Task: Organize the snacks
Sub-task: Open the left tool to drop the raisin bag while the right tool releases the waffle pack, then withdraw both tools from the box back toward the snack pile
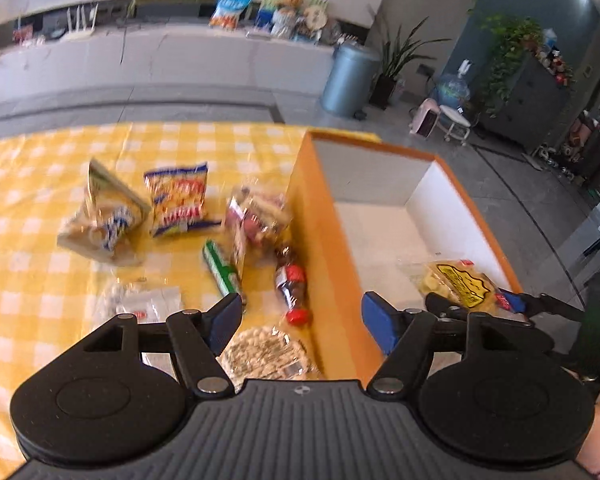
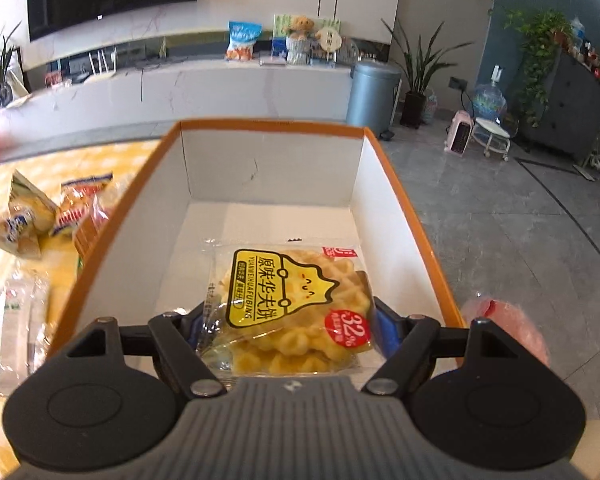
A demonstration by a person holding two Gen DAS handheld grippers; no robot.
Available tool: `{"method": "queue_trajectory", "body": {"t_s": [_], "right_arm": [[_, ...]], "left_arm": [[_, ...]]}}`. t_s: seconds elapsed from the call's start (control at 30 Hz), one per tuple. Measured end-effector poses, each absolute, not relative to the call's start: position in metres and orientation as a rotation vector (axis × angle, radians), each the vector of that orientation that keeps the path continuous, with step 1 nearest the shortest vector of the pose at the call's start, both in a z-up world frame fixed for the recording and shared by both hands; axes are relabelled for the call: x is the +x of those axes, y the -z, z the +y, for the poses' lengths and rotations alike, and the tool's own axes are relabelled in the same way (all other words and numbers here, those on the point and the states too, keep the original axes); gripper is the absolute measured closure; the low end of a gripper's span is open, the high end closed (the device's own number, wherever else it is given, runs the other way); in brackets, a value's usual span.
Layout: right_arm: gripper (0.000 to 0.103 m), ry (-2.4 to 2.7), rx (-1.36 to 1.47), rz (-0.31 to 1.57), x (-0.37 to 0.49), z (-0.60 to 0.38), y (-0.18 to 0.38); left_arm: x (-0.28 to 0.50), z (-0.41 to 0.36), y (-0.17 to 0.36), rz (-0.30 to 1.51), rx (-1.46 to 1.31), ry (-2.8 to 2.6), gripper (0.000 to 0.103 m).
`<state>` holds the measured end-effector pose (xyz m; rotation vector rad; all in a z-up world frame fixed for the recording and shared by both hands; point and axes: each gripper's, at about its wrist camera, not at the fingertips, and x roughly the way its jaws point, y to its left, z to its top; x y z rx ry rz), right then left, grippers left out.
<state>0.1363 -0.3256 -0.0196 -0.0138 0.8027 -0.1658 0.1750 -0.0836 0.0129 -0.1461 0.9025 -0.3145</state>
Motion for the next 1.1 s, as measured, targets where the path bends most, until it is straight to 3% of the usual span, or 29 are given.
{"method": "queue_trajectory", "body": {"t_s": [0.07, 0.13, 1.1], "right_arm": [[0.013, 0.155, -0.006, 0.816, 0.138, -0.330, 0.023], [0.006, 0.139, -0.017, 0.797, 0.136, -0.331, 0.022], [0.003, 0.138, -0.047, 0.779, 0.114, -0.324, -0.004]], "left_arm": [[0.178, -0.082, -0.004, 0.919, -0.151, 0.304, 0.022], [0.179, -0.083, 0.000, 0.928, -0.148, 0.304, 0.022], [0.158, -0.089, -0.024, 0.846, -0.078, 0.321, 0.018]]}}
